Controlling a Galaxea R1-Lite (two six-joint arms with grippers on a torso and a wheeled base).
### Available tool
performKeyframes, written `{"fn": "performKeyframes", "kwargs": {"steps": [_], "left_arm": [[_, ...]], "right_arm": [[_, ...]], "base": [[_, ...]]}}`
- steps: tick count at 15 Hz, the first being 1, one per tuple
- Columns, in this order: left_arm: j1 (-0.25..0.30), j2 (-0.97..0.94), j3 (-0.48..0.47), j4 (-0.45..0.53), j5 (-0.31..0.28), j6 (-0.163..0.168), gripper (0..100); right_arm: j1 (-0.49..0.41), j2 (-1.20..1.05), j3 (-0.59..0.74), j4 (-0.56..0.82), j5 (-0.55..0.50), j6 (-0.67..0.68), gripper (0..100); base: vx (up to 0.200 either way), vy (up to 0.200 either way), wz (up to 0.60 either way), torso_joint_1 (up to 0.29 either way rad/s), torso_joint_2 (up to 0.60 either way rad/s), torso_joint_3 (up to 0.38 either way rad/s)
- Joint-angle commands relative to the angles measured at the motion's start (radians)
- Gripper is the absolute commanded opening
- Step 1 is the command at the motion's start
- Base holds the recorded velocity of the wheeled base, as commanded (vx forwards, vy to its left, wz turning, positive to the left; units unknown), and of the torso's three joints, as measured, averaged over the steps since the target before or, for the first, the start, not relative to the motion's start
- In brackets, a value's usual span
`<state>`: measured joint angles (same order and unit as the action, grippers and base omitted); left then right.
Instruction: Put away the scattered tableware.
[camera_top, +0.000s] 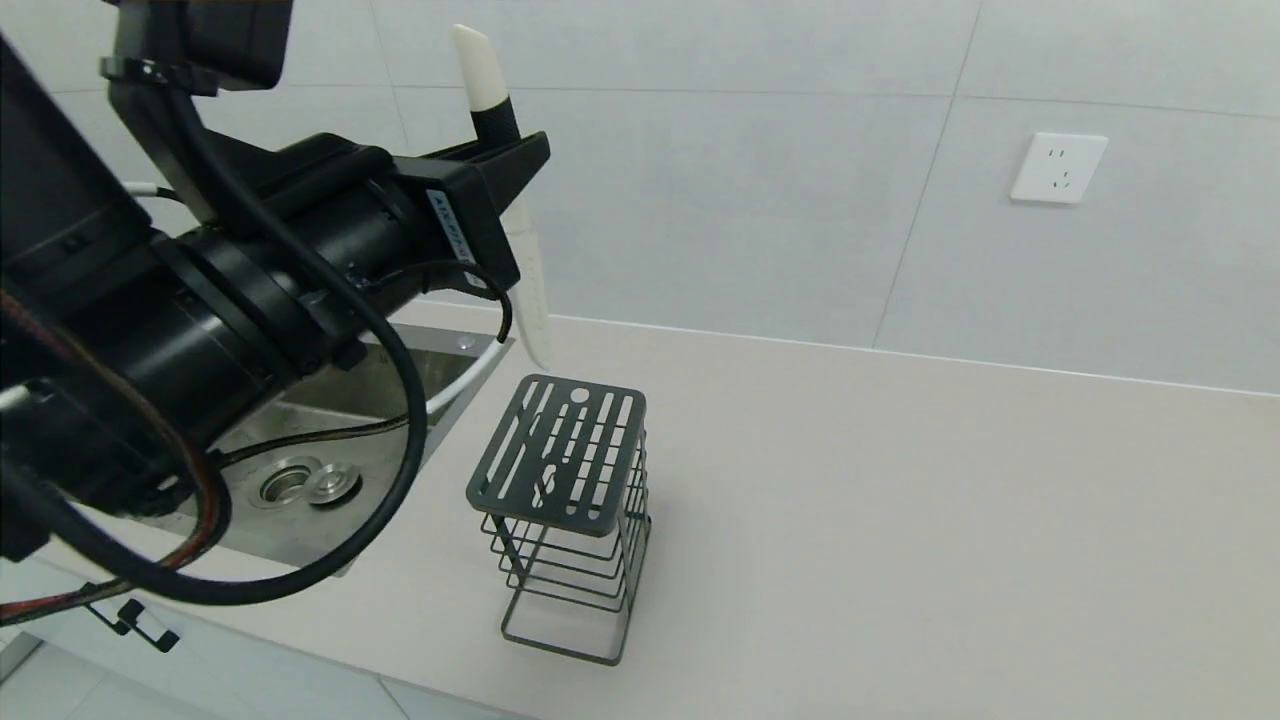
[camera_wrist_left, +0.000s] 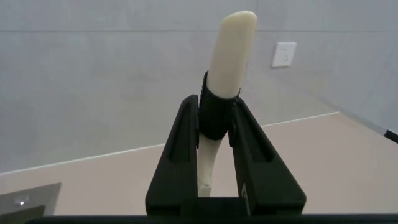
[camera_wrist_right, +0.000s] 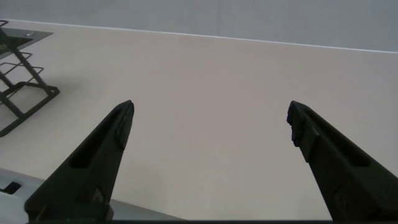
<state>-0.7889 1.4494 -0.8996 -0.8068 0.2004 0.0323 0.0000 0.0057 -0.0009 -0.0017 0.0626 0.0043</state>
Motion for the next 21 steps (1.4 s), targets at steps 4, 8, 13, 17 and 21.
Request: {"fn": "performKeyframes", "kwargs": {"steps": [4, 8, 13, 17, 21], "left_arm": [[-0.069, 0.083, -0.032, -0.020, 0.027, 0.004, 0], [-0.092, 0.135, -0.030, -0.086, 0.027, 0.035, 0], [-0.082, 0.140, 0.062, -0.161, 0.033, 0.049, 0], [-0.093, 0.138, 0.077, -0.186, 0.034, 0.084, 0], [-0.095, 0.148, 0.082, -0.187, 0.051, 0.084, 0]], "right_arm": [[0.000, 0.003, -0.001, 0.000, 0.000, 0.000, 100], [0.000, 0.003, 0.001, 0.000, 0.000, 0.000, 100], [0.000, 0.003, 0.001, 0.000, 0.000, 0.000, 100], [0.000, 0.003, -0.001, 0.002, 0.000, 0.000, 100], [0.000, 0.003, -0.001, 0.002, 0.000, 0.000, 100]], "base": [[0.000, 0.000, 0.00, 0.000, 0.00, 0.000], [0.000, 0.000, 0.00, 0.000, 0.00, 0.000], [0.000, 0.000, 0.00, 0.000, 0.00, 0.000], [0.000, 0.000, 0.00, 0.000, 0.00, 0.000], [0.000, 0.000, 0.00, 0.000, 0.00, 0.000]]}}
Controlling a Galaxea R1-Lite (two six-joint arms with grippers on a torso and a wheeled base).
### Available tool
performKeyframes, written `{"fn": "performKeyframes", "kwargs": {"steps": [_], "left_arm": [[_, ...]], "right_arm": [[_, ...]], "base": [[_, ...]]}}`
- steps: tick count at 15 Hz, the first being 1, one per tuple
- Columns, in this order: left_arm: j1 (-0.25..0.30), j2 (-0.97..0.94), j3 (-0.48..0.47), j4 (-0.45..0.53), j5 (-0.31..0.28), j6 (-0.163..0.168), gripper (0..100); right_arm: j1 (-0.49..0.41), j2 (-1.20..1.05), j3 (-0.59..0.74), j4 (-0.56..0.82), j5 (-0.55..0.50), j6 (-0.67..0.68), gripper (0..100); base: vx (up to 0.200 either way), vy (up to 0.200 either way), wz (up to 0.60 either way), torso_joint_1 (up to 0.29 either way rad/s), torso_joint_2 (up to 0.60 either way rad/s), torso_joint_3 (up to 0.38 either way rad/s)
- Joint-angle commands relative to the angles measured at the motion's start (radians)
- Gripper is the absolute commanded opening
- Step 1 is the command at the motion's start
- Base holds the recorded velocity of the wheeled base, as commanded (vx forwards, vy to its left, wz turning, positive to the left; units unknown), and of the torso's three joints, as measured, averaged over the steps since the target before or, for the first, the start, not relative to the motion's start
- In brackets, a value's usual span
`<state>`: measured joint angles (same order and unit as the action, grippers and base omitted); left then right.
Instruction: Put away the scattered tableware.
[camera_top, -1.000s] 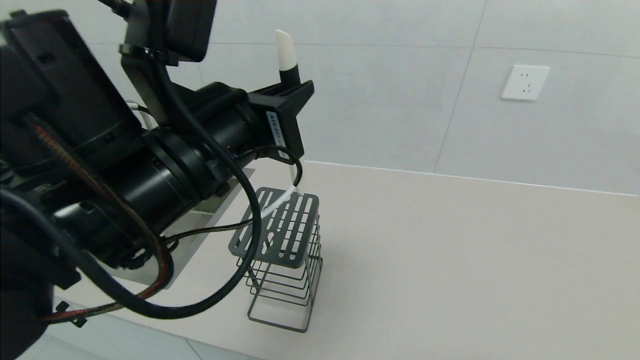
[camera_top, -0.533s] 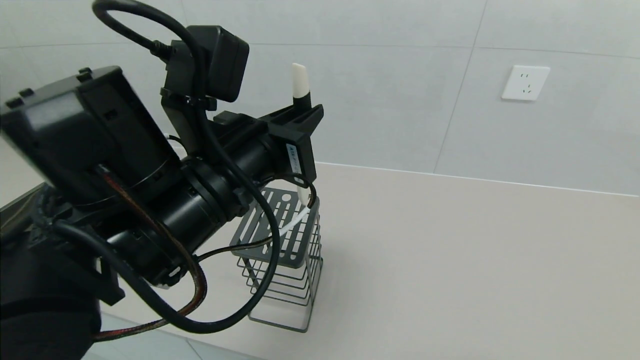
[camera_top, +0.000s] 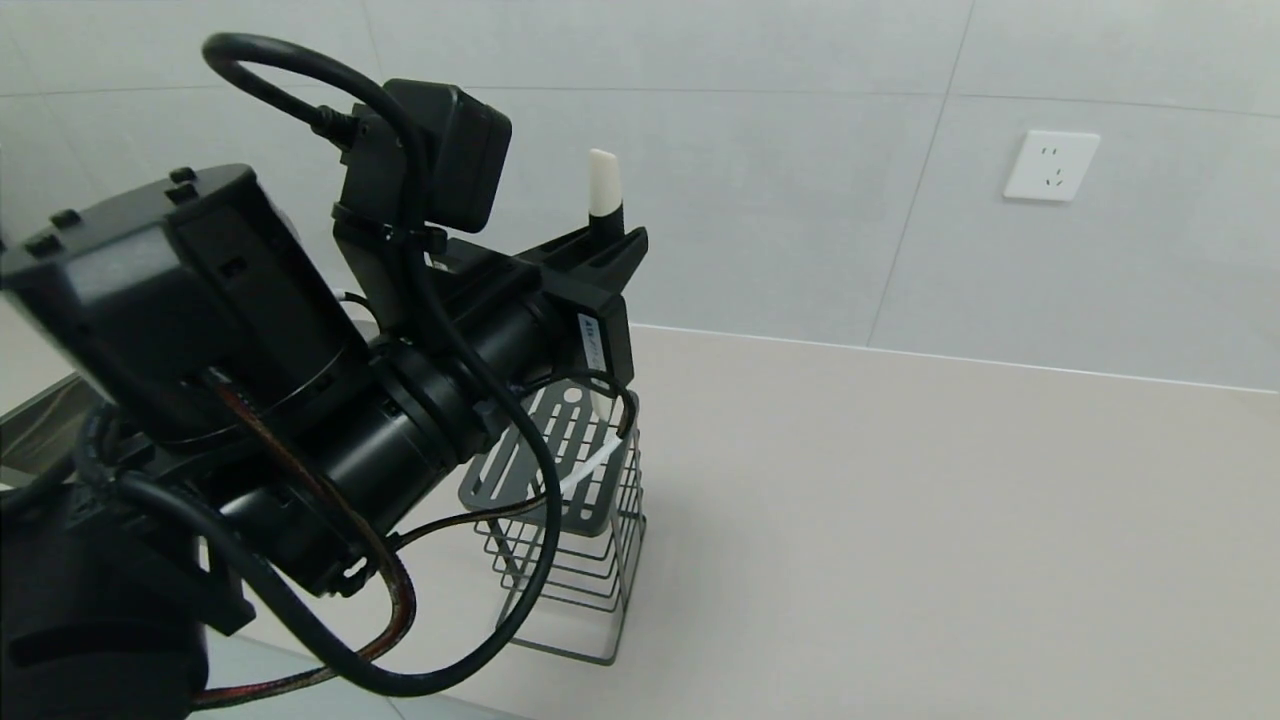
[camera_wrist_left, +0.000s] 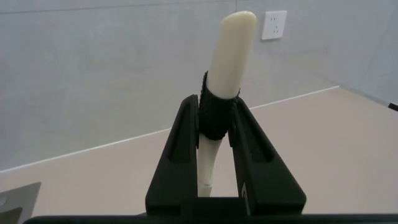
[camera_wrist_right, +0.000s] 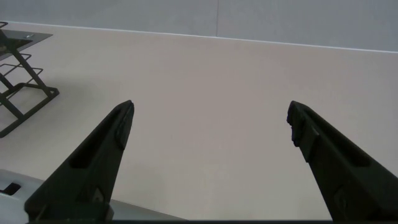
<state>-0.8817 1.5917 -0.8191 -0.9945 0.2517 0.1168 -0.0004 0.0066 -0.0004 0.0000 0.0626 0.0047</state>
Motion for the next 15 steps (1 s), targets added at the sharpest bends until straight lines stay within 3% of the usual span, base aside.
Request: {"fn": "performKeyframes", "kwargs": {"steps": [1, 3, 7, 10, 12, 15], "left_arm": [[0.000, 0.011, 0.002, 0.000, 0.004, 0.000, 0], [0.000, 0.016, -0.002, 0.000, 0.047, 0.000, 0], [-0.006, 0.019, -0.020, 0.013, 0.080, -0.009, 0], [-0.082, 0.042, -0.078, 0.013, 0.167, -0.016, 0], [-0.069, 0.050, -0.064, 0.013, 0.172, -0.046, 0], [-0.052, 0.062, -0.063, 0.011, 0.173, -0.051, 0]], "right_arm": [[0.000, 0.003, -0.001, -0.002, 0.000, 0.000, 100], [0.000, 0.003, 0.000, -0.002, 0.000, 0.000, 100], [0.000, 0.003, 0.000, 0.000, 0.000, 0.000, 100], [0.000, 0.003, -0.001, 0.000, -0.003, 0.000, 100], [0.000, 0.003, 0.000, -0.002, -0.003, 0.000, 100], [0.000, 0.003, 0.000, -0.002, -0.003, -0.002, 100]], "base": [[0.000, 0.000, 0.00, 0.000, 0.00, 0.000], [0.000, 0.000, 0.00, 0.000, 0.00, 0.000], [0.000, 0.000, 0.00, 0.000, 0.00, 0.000], [0.000, 0.000, 0.00, 0.000, 0.00, 0.000], [0.000, 0.000, 0.00, 0.000, 0.00, 0.000], [0.000, 0.000, 0.00, 0.000, 0.00, 0.000]]}}
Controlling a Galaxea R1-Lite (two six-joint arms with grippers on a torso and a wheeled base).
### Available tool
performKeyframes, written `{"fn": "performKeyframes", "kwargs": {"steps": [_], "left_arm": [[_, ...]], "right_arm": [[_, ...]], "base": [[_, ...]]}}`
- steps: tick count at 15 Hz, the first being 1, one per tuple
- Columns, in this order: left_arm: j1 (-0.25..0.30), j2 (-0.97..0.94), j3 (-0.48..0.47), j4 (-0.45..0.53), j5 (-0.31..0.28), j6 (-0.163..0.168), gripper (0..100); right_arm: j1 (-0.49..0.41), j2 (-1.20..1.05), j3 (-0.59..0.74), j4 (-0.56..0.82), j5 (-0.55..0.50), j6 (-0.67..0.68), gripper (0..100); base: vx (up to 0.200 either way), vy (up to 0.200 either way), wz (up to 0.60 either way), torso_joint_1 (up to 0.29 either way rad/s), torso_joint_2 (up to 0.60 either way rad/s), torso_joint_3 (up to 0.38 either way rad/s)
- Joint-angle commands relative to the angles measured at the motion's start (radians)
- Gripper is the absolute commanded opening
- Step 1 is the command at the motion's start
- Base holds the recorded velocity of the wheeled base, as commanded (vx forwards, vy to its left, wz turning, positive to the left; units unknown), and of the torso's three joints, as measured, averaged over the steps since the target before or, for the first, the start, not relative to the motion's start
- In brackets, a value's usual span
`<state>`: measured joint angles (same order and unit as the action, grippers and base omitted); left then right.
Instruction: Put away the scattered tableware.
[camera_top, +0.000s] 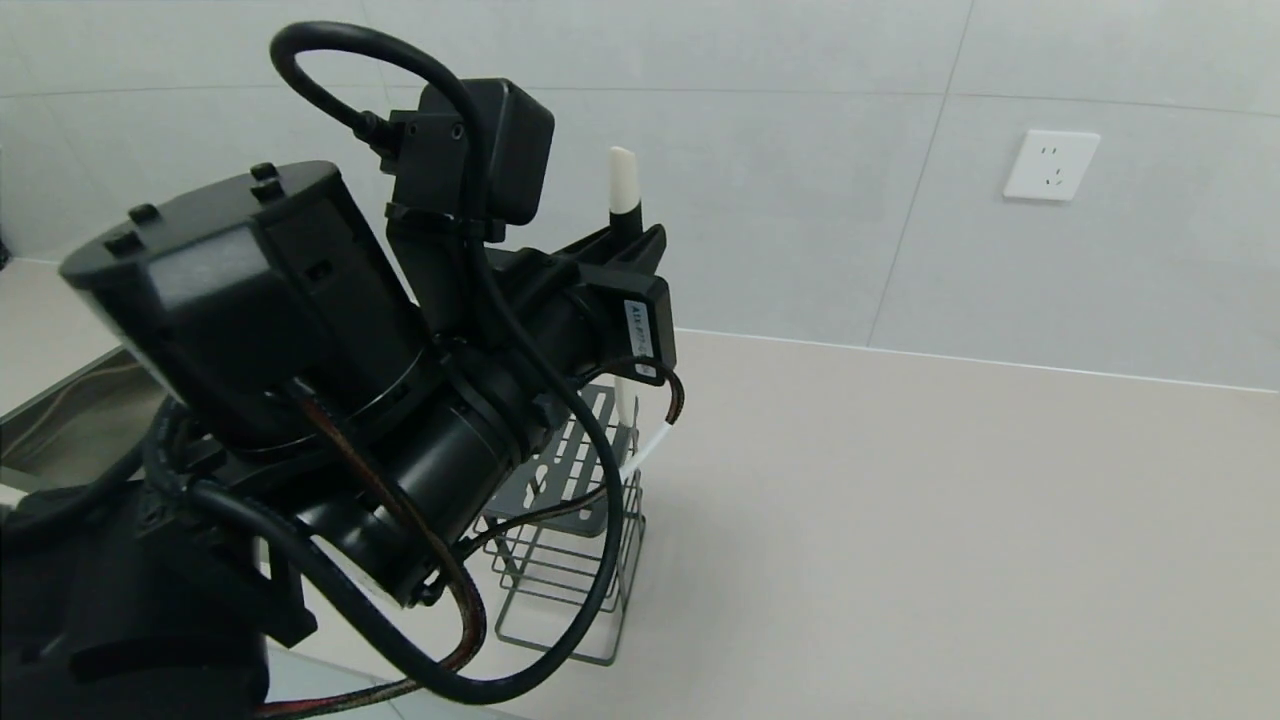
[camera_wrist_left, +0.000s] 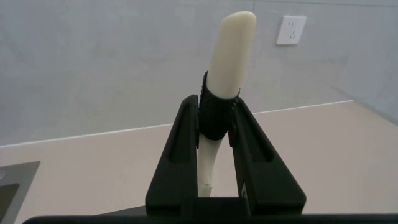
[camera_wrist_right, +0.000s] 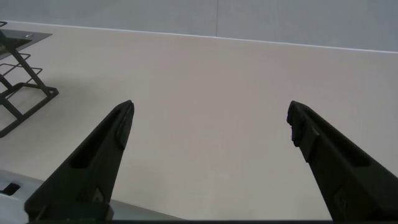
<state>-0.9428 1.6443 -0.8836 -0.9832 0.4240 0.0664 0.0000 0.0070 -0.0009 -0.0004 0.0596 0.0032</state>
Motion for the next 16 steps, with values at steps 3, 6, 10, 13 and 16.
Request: {"fn": "performKeyframes", "kwargs": {"steps": [3, 6, 10, 13, 16], "left_arm": [[0.050, 0.008, 0.023, -0.009, -0.004, 0.000, 0], [0.048, 0.011, 0.026, -0.009, -0.005, 0.000, 0], [0.048, 0.020, 0.026, -0.011, -0.007, 0.000, 0], [0.048, 0.032, 0.026, -0.012, -0.008, 0.000, 0], [0.047, 0.034, 0.026, -0.012, -0.008, 0.000, 0]], "right_arm": [[0.000, 0.002, -0.001, 0.000, 0.000, 0.000, 100], [0.000, 0.002, -0.001, 0.000, 0.000, 0.000, 100], [0.000, 0.002, 0.001, 0.000, 0.000, 0.001, 100], [0.000, 0.002, 0.001, -0.001, 0.000, 0.000, 100], [0.000, 0.002, 0.001, -0.001, 0.000, 0.000, 100]], "base": [[0.000, 0.000, 0.00, 0.000, 0.00, 0.000], [0.000, 0.000, 0.00, 0.000, 0.00, 0.000], [0.000, 0.000, 0.00, 0.000, 0.00, 0.000], [0.000, 0.000, 0.00, 0.000, 0.00, 0.000], [0.000, 0.000, 0.00, 0.000, 0.00, 0.000]]}}
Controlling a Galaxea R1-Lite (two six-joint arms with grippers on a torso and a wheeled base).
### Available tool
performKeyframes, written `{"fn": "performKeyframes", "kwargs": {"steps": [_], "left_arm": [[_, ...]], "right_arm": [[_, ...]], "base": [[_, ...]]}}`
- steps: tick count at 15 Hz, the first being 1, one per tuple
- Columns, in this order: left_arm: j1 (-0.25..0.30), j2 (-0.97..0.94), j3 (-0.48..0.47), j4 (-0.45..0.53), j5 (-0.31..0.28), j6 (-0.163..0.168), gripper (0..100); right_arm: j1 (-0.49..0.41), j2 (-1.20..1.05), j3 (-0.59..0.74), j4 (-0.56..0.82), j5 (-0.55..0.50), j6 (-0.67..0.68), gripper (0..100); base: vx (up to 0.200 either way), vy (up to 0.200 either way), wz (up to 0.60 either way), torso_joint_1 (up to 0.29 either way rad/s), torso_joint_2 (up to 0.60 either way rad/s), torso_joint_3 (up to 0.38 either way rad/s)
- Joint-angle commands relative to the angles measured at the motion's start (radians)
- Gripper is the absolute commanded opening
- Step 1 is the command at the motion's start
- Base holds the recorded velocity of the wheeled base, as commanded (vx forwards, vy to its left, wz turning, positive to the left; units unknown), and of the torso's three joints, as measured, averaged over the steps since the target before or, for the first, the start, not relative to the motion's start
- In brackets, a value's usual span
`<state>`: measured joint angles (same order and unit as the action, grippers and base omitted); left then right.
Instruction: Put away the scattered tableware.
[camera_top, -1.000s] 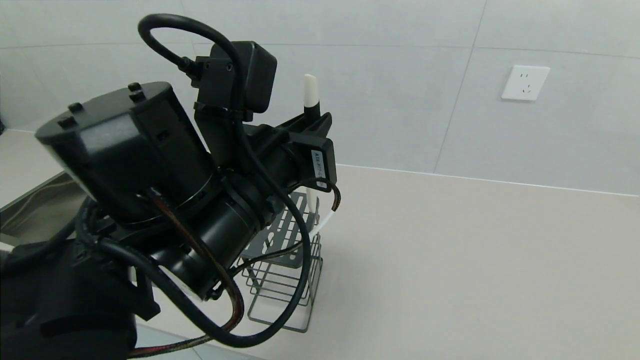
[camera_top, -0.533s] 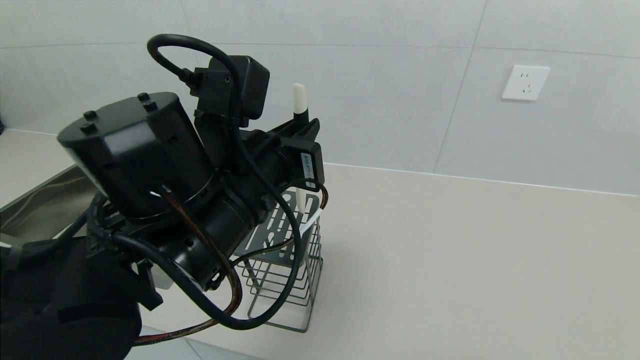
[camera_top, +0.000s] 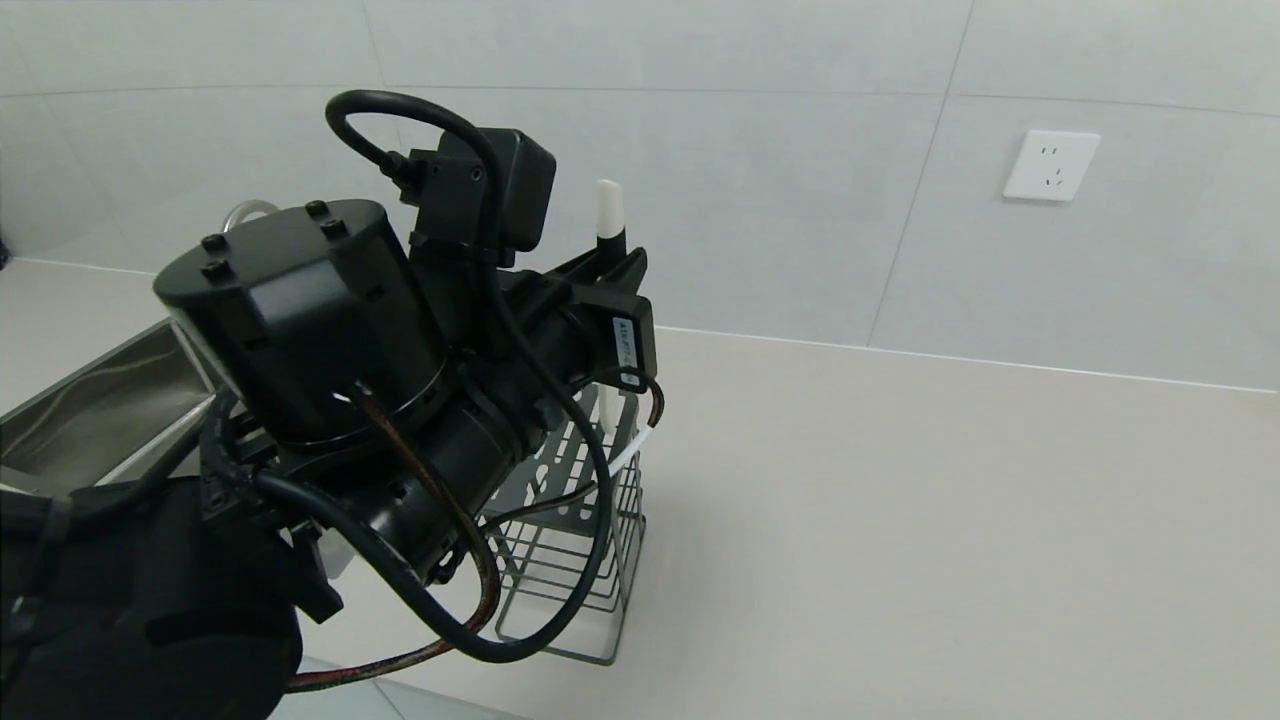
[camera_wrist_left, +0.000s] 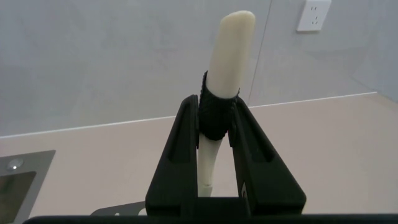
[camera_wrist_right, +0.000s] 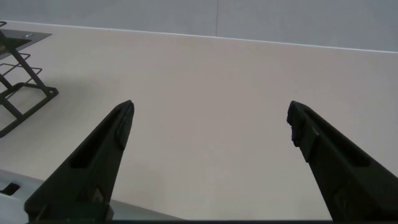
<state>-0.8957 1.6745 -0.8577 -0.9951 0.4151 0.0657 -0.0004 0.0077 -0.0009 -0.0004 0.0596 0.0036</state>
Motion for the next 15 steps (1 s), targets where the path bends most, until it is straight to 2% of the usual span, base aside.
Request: {"fn": "performKeyframes", "kwargs": {"steps": [1, 7, 12, 15], "left_arm": [[0.001, 0.007, 0.000, 0.000, 0.001, 0.000, 0], [0.001, 0.018, 0.009, 0.000, 0.001, -0.001, 0], [0.009, 0.018, 0.066, 0.000, -0.004, -0.001, 0], [0.034, 0.021, 0.078, -0.013, -0.035, -0.001, 0]], "right_arm": [[0.000, 0.002, -0.001, 0.000, 0.000, -0.001, 100], [0.000, 0.002, -0.001, 0.000, 0.000, -0.001, 100], [0.000, 0.002, -0.001, 0.000, 0.000, -0.001, 100], [0.000, 0.002, -0.001, 0.000, 0.000, -0.001, 100]], "base": [[0.000, 0.000, 0.00, 0.000, 0.00, 0.000], [0.000, 0.000, 0.00, 0.000, 0.00, 0.000], [0.000, 0.000, 0.00, 0.000, 0.00, 0.000], [0.000, 0.000, 0.00, 0.000, 0.00, 0.000]]}}
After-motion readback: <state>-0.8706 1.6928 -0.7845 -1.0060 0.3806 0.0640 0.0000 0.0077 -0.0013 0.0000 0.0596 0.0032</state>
